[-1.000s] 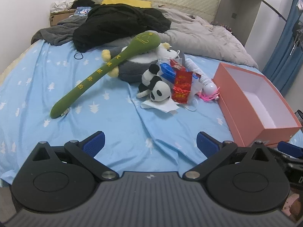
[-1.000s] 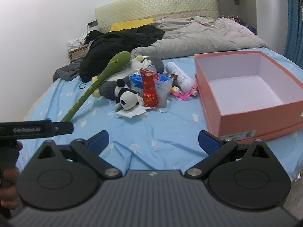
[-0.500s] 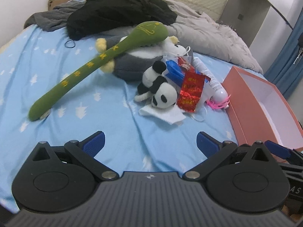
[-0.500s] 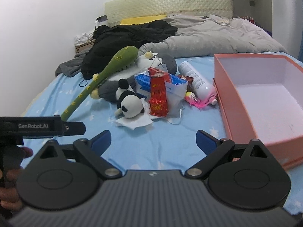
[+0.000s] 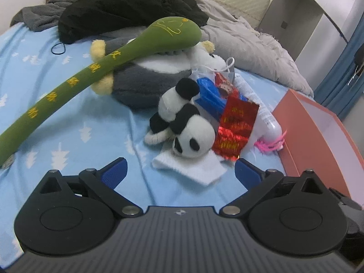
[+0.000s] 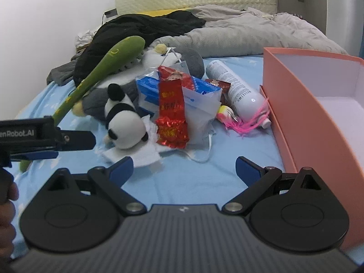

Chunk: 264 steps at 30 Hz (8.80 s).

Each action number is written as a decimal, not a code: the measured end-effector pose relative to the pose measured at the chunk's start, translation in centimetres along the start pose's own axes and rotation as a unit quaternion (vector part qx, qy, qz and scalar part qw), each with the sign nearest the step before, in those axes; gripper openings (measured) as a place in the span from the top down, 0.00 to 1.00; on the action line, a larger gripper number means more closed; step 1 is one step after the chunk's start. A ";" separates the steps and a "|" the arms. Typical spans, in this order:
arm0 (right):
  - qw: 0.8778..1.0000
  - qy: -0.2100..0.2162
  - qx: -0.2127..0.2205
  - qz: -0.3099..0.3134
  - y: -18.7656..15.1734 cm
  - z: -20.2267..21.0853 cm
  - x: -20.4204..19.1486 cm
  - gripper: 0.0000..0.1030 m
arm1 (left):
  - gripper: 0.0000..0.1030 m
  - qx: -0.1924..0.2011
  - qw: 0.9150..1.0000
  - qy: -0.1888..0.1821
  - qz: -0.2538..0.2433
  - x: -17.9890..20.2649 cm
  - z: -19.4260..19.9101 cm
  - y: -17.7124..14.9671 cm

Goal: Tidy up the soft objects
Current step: 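Grasp the small panda plush with the left tool while the right tool grasps the red tea packet, then lift and carry the panda plush and red packet over the pink box with both tools, then open both tools to drop the panda plush and red packet into the box, then move both open tools back toward the remaining item pile, then grasp the white rope hair tie with the left tool while the right tool grasps the white mesh cloth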

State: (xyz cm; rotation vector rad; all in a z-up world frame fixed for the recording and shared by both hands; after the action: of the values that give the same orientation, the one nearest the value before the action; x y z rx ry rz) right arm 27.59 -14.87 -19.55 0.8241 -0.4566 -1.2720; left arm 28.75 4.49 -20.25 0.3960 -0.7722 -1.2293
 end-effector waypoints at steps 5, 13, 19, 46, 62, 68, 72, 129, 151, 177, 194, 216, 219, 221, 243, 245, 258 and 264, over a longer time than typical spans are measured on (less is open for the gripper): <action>1.000 0.006 -0.007 0.003 0.6 -2.7 -0.7 0.31 | 0.13 0.002 0.999 -0.040 0.022 0.0 -2.1 1.1; 1.000 0.013 -0.015 0.011 1.3 -6.3 -1.9 0.38 | 0.29 -0.004 0.994 -0.086 0.061 -0.4 -5.1 2.2; 1.000 0.005 -0.022 0.010 1.8 -8.6 -2.1 0.42 | 0.35 -0.016 0.992 -0.099 0.076 -0.7 -7.2 2.4; 1.000 -0.005 -0.005 0.010 2.2 -1.6 -1.7 0.49 | 0.45 -0.018 0.995 -0.092 0.035 1.6 -1.0 0.0; 0.999 0.005 -0.046 -0.004 -1.9 5.4 -1.6 0.49 | 0.48 -0.036 0.997 -0.066 0.000 1.9 5.2 -5.5; 0.999 0.002 -0.043 -0.011 -1.9 7.5 -1.5 0.49 | 0.48 -0.046 0.997 -0.067 -0.012 2.4 6.3 -6.3; 0.999 0.003 -0.033 -0.021 -1.2 8.6 -1.4 0.49 | 0.48 -0.041 0.996 -0.073 -0.024 3.1 6.8 -5.7; 0.977 -0.172 -0.090 -0.095 5.9 11.0 25.3 0.48 | 0.48 -0.170 0.938 -0.196 -0.231 37.9 -5.1 1.3; 0.978 -0.184 -0.034 -0.091 6.1 13.8 24.8 0.25 | 0.29 -0.115 0.935 -0.200 -0.268 36.6 -2.2 2.2; 0.986 -0.087 0.129 -0.062 10.1 23.0 12.7 0.25 | 0.29 0.028 0.953 -0.203 -0.221 25.2 13.9 3.8; 0.990 -0.035 0.131 -0.028 7.0 21.5 4.3 0.25 | 0.29 0.059 0.978 -0.117 -0.160 12.1 15.9 3.3; 0.999 0.003 0.053 0.011 -0.7 16.2 -3.4 0.25 | 0.29 0.031 0.992 -0.064 -0.100 2.7 14.3 -2.7; 0.998 0.007 0.053 0.021 -1.5 15.7 -4.3 0.25 | 0.29 0.017 0.994 -0.055 -0.089 1.5 13.4 -3.6; 0.998 0.010 0.050 0.023 -2.0 15.4 -4.7 0.25 | 0.29 0.004 0.995 -0.052 -0.086 0.9 12.9 -4.1; 0.999 0.026 -0.013 0.024 -4.6 7.5 -4.6 0.25 | 0.29 -0.020 0.998 -0.017 -0.060 -4.5 4.3 -3.5; 0.999 0.026 -0.016 0.030 -4.5 6.6 -4.7 0.25 | 0.29 -0.020 0.998 -0.016 -0.059 -4.7 3.4 -3.3; 0.998 0.043 -0.018 0.050 -3.3 1.4 -5.5 0.25 | 0.29 -0.004 0.999 -0.003 -0.049 -6.4 -1.5 -0.8; 0.996 0.058 -0.018 0.058 -2.6 -1.5 -6.3 0.25 | 0.29 0.004 0.999 0.002 -0.039 -7.2 -3.4 0.8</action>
State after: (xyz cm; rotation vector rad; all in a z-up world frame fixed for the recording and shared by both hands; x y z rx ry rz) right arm 25.32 -8.60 -21.56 0.8247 -0.3829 -1.1162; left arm 30.76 11.04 -24.32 0.4384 -0.7644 -1.2982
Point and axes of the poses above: each gripper's, at about its wrist camera, not at the fingertips, and z roughly against the way its jaws point, x to its right, y to its top, the point moved 7 cm from there along -z, roughly the way its jaws point
